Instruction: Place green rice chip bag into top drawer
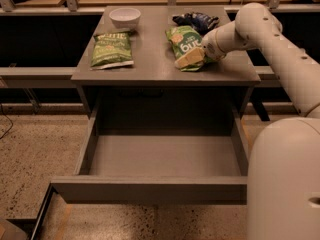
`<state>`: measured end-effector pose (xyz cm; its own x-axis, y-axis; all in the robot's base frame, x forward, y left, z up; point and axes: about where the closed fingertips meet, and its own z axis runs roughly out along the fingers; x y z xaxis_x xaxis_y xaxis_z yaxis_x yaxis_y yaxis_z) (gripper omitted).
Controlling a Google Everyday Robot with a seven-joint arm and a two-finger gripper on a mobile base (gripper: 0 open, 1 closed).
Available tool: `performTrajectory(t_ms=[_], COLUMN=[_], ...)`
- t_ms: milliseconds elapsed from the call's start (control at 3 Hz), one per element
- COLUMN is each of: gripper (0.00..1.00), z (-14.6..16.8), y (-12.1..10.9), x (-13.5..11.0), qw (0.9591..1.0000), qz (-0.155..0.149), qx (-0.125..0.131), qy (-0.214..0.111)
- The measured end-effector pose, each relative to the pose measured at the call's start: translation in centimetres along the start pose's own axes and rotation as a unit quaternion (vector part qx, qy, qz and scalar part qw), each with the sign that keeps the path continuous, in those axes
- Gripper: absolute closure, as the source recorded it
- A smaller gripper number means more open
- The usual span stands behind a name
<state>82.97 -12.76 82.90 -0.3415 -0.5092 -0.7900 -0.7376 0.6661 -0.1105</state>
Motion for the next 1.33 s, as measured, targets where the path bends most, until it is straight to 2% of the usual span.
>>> performTrajectory(t_ms=[333, 1333], gripper=[1.0, 1.0], z=[-0.05, -0.12], y=[-0.01, -0.01], x=[-0.07, -0.16], qw=[1.0, 1.0], qz=[0.0, 0.0], qx=[0.0, 0.0], qy=[0.0, 0.0])
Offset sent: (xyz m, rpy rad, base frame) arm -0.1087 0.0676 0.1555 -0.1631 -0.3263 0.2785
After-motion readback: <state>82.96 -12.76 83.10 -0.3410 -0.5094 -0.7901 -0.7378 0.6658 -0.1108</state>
